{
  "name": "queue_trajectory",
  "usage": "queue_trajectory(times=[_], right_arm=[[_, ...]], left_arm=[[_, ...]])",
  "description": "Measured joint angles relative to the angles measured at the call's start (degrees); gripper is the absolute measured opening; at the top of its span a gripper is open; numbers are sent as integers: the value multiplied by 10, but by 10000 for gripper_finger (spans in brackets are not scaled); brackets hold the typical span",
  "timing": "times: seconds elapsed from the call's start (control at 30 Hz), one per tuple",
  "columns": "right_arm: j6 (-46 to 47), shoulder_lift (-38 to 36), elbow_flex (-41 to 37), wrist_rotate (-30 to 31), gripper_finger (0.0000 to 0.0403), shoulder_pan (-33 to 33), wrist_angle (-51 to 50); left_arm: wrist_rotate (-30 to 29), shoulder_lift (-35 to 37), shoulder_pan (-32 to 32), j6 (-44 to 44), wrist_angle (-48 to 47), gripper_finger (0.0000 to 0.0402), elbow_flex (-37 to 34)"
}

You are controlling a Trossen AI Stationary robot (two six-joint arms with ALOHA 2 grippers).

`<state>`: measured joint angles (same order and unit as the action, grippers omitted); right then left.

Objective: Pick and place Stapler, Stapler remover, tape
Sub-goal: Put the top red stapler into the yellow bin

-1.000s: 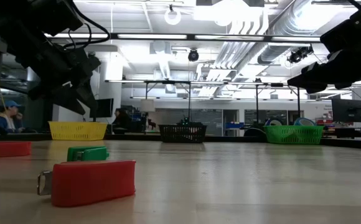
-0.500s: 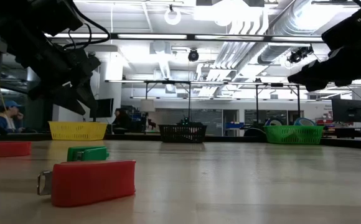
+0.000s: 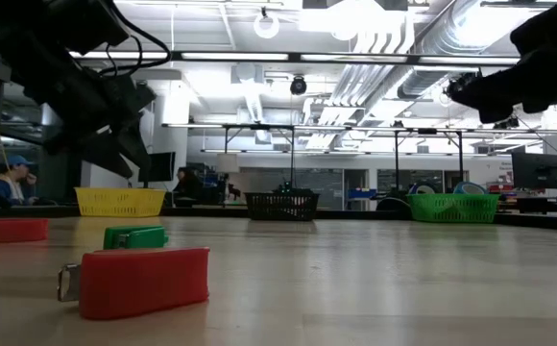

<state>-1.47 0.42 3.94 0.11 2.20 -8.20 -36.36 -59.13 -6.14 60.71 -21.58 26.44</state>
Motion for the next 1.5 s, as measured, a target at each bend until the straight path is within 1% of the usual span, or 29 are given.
queue_trajectory(times=[0.07,0.2,0.5,0.57,0.67,0.77,1.03,1.13,1.37,1.5], right_arm=[[8,-1,-11,3,165,0,31],[1,-1,-34,-14,165,-4,95],[-14,-1,-34,-11,165,-24,95],[-14,0,-34,-7,165,-27,95],[-10,0,-34,-2,165,-27,95],[-10,0,-34,-4,165,-27,95],[-14,0,-34,-4,165,-27,95],[-15,0,-34,-3,165,-27,95],[-15,0,-34,-3,165,-27,95],[-15,0,-34,-3,165,-27,95]], left_arm=[[-1,0,0,-5,11,200,0],[-2,0,0,-13,22,200,0],[1,0,0,-13,26,200,0],[9,0,0,-15,26,200,0],[36,0,0,-24,26,200,0],[77,0,0,-36,26,200,0],[215,0,0,-72,26,200,0],[254,0,0,-73,25,200,0],[281,0,0,-48,10,200,3],[277,0,-6,-30,-45,200,28]])
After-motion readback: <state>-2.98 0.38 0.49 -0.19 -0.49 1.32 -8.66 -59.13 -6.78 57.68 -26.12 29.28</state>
